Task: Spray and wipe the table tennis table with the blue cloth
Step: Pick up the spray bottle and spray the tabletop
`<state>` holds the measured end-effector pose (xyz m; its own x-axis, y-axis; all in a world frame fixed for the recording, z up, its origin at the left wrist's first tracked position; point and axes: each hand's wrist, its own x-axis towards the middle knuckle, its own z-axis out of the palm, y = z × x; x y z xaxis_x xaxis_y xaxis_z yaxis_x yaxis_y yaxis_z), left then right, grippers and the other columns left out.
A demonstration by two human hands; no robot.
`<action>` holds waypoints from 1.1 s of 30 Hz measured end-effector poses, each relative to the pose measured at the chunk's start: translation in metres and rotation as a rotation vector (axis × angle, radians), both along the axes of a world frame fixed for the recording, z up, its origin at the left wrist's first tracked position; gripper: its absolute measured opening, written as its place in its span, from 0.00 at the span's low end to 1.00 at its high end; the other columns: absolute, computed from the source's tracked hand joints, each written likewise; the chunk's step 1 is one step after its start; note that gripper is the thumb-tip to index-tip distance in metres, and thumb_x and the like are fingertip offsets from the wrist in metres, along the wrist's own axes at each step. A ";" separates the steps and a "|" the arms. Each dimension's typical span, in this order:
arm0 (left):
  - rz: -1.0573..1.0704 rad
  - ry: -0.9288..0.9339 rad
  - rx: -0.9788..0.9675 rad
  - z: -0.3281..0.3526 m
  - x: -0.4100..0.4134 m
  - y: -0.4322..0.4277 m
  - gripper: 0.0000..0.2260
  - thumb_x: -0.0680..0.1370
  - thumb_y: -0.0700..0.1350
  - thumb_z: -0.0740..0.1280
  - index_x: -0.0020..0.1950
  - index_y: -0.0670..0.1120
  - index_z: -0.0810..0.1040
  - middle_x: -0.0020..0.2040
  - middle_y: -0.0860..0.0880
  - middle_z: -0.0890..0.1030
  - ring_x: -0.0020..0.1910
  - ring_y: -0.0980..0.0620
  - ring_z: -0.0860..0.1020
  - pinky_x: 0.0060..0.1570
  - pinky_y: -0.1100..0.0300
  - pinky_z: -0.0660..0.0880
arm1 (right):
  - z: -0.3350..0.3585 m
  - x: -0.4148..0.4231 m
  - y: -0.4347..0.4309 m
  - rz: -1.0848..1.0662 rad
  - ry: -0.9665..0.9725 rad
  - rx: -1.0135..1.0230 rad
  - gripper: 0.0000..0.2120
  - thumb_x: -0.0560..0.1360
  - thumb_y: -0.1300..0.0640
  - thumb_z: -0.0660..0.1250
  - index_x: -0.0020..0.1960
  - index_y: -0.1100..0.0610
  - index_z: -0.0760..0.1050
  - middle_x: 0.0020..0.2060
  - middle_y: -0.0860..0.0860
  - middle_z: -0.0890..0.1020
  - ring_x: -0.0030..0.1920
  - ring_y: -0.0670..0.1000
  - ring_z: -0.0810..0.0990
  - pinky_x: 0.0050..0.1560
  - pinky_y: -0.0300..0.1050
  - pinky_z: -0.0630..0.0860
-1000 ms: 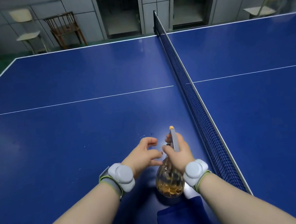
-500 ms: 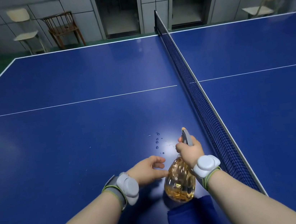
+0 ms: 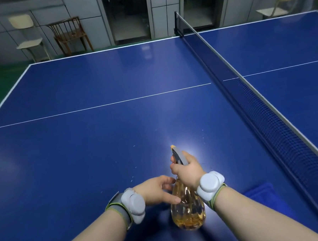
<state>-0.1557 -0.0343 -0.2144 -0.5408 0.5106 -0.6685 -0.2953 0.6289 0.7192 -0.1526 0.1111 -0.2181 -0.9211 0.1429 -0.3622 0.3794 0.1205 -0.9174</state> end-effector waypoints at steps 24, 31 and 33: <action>-0.288 0.059 0.164 -0.014 0.086 0.028 0.46 0.54 0.58 0.77 0.69 0.46 0.67 0.63 0.49 0.78 0.62 0.51 0.77 0.65 0.52 0.72 | 0.004 0.119 0.024 -0.673 -0.024 -0.090 0.11 0.70 0.70 0.66 0.45 0.54 0.73 0.39 0.52 0.76 0.36 0.53 0.73 0.41 0.46 0.70; -0.331 0.001 0.138 -0.014 0.123 0.055 0.28 0.69 0.44 0.77 0.65 0.43 0.71 0.60 0.48 0.80 0.59 0.51 0.78 0.63 0.58 0.73 | -0.014 0.156 0.047 -0.760 -0.128 -0.090 0.10 0.59 0.59 0.65 0.40 0.53 0.74 0.37 0.54 0.75 0.33 0.55 0.72 0.39 0.48 0.70; -0.326 0.005 0.146 -0.016 0.131 0.052 0.24 0.70 0.43 0.76 0.64 0.43 0.73 0.56 0.50 0.80 0.56 0.52 0.78 0.57 0.67 0.75 | -0.014 0.161 0.047 -0.670 -0.174 -0.105 0.10 0.65 0.63 0.66 0.44 0.53 0.74 0.39 0.54 0.74 0.31 0.54 0.71 0.37 0.45 0.69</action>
<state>-0.0248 0.0175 -0.2308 -0.3365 0.7468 -0.5736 -0.0923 0.5801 0.8093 0.0085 0.1583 -0.2326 -0.5742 0.6158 -0.5394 0.4833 -0.2768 -0.8305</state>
